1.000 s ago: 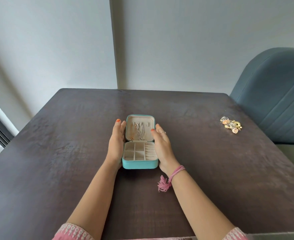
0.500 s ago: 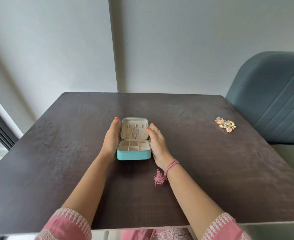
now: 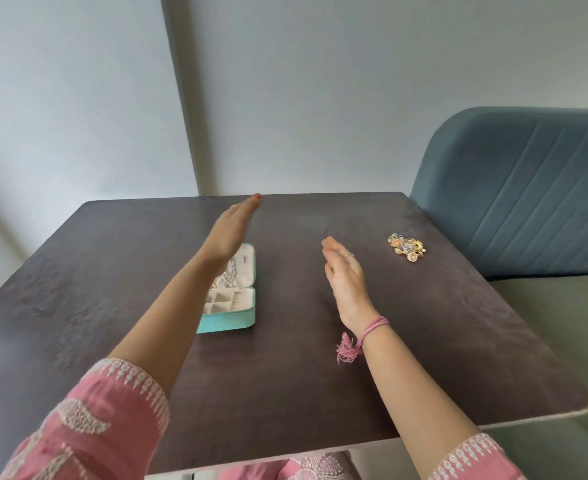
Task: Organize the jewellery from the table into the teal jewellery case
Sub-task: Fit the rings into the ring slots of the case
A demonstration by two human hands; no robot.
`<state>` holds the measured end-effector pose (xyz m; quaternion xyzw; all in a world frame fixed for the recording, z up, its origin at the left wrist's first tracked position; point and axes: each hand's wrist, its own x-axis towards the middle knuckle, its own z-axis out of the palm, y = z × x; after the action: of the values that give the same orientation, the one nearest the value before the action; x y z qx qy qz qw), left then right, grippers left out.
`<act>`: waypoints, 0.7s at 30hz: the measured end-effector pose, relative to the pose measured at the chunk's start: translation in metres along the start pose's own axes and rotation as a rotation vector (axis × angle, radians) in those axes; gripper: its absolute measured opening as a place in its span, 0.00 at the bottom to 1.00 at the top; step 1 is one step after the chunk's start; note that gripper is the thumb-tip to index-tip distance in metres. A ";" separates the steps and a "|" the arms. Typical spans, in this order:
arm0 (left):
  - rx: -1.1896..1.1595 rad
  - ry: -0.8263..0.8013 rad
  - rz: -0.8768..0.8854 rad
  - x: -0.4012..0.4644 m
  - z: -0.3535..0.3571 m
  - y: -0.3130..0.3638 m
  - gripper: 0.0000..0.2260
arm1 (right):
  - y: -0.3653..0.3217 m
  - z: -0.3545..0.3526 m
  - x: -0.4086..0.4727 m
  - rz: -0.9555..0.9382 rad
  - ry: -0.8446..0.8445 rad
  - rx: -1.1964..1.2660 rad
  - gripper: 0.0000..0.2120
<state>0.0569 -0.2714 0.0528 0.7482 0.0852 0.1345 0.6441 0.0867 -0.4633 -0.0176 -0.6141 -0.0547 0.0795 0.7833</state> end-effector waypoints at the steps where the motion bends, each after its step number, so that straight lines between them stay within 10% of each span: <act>1: 0.026 -0.030 0.010 0.003 0.018 0.002 0.24 | -0.005 -0.014 0.004 -0.029 0.032 -0.009 0.14; 11: 0.135 -0.217 -0.116 0.047 0.174 -0.027 0.22 | -0.046 -0.151 0.057 -0.179 0.508 -0.165 0.13; 21: 0.339 -0.377 -0.044 0.098 0.244 -0.059 0.20 | -0.039 -0.192 0.117 0.006 0.342 -0.603 0.19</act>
<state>0.2281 -0.4621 -0.0294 0.8553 0.0012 -0.0377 0.5167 0.2386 -0.6331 -0.0271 -0.8224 0.0583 -0.0421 0.5644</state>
